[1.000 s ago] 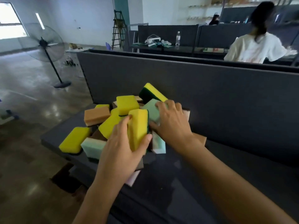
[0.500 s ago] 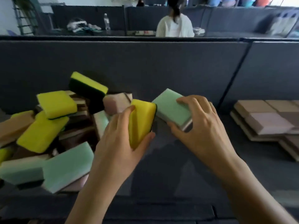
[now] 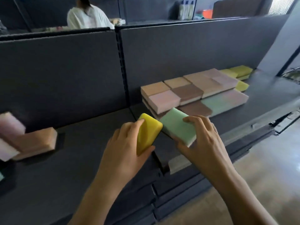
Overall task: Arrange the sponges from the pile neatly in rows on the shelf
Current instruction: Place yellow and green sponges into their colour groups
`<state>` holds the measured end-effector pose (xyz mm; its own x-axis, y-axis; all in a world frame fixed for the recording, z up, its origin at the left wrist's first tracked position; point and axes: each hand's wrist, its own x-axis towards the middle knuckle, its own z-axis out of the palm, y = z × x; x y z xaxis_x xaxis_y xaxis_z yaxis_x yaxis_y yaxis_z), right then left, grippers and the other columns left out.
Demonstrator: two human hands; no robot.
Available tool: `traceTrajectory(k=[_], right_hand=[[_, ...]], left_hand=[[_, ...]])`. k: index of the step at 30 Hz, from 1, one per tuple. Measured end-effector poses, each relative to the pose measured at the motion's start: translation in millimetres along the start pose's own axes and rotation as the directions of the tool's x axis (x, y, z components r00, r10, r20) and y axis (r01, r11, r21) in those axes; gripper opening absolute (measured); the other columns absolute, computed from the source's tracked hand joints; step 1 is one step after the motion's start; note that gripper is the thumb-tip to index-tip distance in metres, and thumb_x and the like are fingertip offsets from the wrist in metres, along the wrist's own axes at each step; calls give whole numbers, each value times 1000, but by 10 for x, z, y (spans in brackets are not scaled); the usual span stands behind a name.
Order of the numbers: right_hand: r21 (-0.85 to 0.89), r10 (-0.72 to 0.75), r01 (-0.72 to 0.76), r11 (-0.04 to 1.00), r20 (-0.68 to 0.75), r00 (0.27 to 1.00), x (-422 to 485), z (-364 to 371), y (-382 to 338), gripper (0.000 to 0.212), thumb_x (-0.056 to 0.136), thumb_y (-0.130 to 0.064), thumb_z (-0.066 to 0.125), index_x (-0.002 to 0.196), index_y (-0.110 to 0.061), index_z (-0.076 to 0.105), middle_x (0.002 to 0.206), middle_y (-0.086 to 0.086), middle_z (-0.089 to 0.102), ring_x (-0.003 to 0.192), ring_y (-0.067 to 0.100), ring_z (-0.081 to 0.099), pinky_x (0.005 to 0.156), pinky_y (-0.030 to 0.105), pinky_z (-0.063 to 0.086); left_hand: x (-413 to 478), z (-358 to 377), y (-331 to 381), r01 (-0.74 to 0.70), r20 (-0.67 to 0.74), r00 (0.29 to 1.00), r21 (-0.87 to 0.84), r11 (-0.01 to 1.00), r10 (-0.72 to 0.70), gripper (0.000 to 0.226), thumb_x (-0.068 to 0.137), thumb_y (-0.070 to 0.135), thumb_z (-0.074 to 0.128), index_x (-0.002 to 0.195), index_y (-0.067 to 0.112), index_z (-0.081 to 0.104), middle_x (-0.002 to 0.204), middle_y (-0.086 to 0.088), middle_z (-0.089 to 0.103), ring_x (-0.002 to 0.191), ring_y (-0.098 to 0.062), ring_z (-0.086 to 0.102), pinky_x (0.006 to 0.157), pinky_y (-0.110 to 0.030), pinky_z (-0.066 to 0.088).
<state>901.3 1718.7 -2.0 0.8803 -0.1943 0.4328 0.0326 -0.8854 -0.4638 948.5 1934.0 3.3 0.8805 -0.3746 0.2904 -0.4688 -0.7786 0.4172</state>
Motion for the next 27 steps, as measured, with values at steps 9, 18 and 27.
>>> traceTrajectory(k=[9,18,27], right_hand=[[-12,1,0,1000,55,998,170,-368,1044,66,72,-32,82,129,-16,53,129,3,52,112,27,52,80,29,41],[54,-90,86,995,84,992,494,-517,1546,62,74,-31,80,128,-13,54,126,3,53,110,26,52,80,28,41],[95,-150,138,986,141,978,589,-514,1523,62,76,-33,79,130,-15,52,128,2,52,113,23,51,84,26,39]], left_hand=[[388,705,683,47,132,990,20,999,-49,78,83,55,65,148,35,25,141,11,37,120,-15,41,99,-36,41],[628,1045,1074,106,239,964,47,993,-114,65,87,54,60,141,37,28,141,15,33,123,-11,38,101,-31,35],[638,949,1117,160,291,945,-4,987,-152,73,82,62,60,144,40,29,146,19,28,129,-6,31,105,-29,31]])
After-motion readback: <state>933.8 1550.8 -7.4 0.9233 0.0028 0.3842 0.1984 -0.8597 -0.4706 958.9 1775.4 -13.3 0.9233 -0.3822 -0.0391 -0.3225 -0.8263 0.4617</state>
